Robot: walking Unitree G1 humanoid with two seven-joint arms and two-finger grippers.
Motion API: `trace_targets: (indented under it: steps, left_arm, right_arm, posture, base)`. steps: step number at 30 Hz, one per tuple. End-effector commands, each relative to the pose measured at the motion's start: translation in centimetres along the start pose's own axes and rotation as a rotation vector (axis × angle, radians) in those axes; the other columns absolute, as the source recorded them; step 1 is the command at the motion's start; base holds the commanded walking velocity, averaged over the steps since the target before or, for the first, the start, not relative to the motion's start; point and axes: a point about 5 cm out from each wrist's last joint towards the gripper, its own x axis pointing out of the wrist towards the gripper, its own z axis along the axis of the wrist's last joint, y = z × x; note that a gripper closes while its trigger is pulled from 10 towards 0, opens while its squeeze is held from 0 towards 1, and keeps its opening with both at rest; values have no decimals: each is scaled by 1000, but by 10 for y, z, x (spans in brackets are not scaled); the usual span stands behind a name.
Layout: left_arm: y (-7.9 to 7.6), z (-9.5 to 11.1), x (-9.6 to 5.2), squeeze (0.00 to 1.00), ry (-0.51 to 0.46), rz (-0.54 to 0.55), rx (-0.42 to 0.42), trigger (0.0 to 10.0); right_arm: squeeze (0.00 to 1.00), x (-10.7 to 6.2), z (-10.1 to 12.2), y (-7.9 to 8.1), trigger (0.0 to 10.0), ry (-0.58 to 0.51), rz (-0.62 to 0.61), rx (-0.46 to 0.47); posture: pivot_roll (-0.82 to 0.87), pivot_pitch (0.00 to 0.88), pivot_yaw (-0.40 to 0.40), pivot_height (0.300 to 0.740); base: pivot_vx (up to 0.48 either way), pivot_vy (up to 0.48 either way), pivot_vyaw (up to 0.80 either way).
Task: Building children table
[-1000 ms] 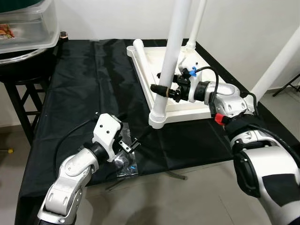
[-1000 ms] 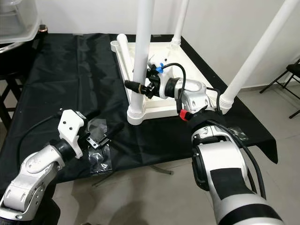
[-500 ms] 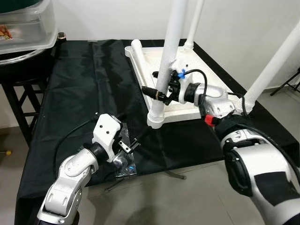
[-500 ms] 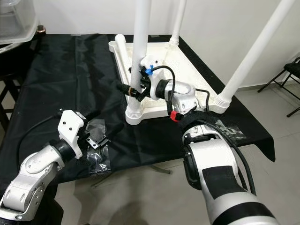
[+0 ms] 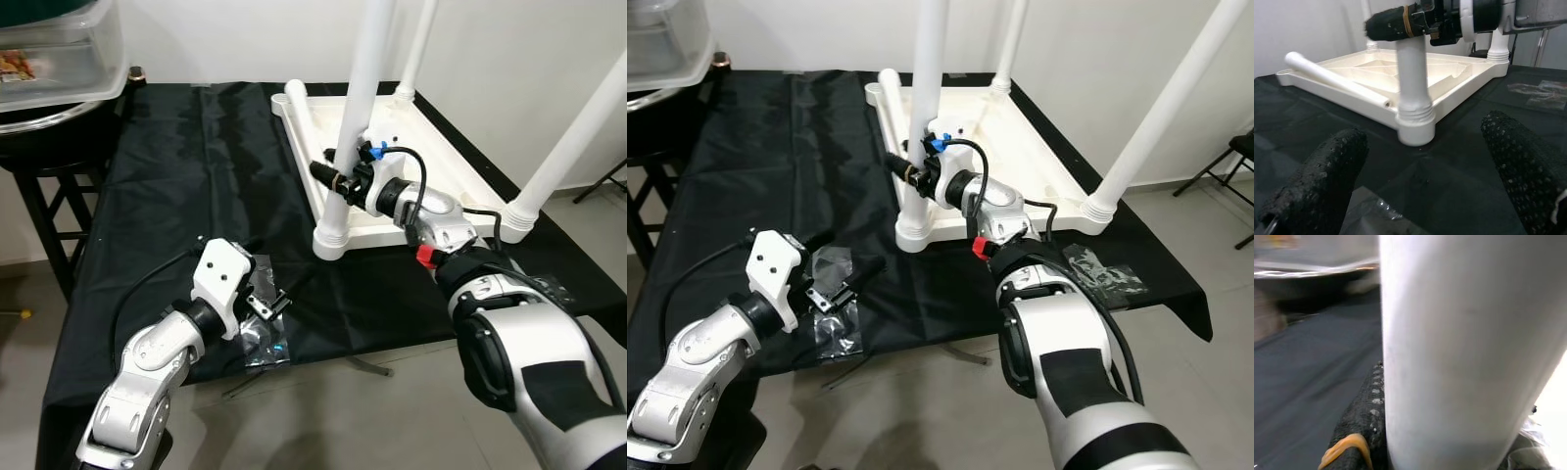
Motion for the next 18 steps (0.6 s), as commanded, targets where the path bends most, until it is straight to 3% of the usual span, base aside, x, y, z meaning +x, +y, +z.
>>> trace_targets:
  steps: [1, 4, 6, 7, 9, 10, 11, 13, 14, 18]
  left_arm:
    - [-2, 0, 2, 0, 3, -17, 1, 10000]
    - [-3, 0, 3, 0, 0, -21, 1, 10000]
    - [-3, 0, 4, 0, -1, -21, 1, 10000]
    - [-3, 0, 4, 0, -1, -19, 1, 10000]
    - [-3, 0, 4, 0, -1, -19, 1, 10000]
    - [-3, 0, 3, 0, 0, -21, 1, 10000]
    - [-3, 0, 3, 0, 0, -21, 1, 10000]
    - [-3, 0, 2, 0, 2, -17, -2, 10000]
    - [-4, -1, 2, 0, 4, -19, -2, 10000]
    - [-3, -1, 2, 0, 3, -16, -3, 10000]
  right_arm:
    - [0, -7, -9, -20, 0, 21, -343, 25]
    - [0, -10, -18, -15, 0, 26, -517, 78]
    - [0, -11, -21, -11, 0, 26, -566, 105]
    - [0, -12, -22, -1, 0, 17, -619, 137]
    - [0, -12, -22, -1, 0, 17, -619, 137]
    - [0, -11, -21, 12, 0, 6, -641, 166]
    - [0, -11, -21, 12, 0, 6, -641, 166]
    - [0, -6, -10, 39, 0, -34, -607, 194]
    - [0, -4, -5, 43, 10000, -48, -568, 176]
    - [0, -3, 4, 42, 10000, -99, -547, 119]
  posture:
    - [87, 128, -76, 740]
    - [88, 128, -76, 740]
    - [88, 128, -76, 740]
    - [92, 129, -77, 740]
    - [92, 129, -77, 740]
    - [94, 131, -78, 740]
    - [94, 131, -78, 740]
    - [93, 132, -81, 740]
    - [92, 132, -79, 740]
    - [82, 131, -79, 740]
  base:
    - [0, 0, 0]
    - [0, 0, 0]
    - [0, 0, 0]
    - [0, 0, 0]
    - [0, 0, 0]
    - [0, 0, 0]
    - [0, 0, 0]
    - [0, 0, 0]
    - [0, 0, 0]
    - [0, 0, 0]
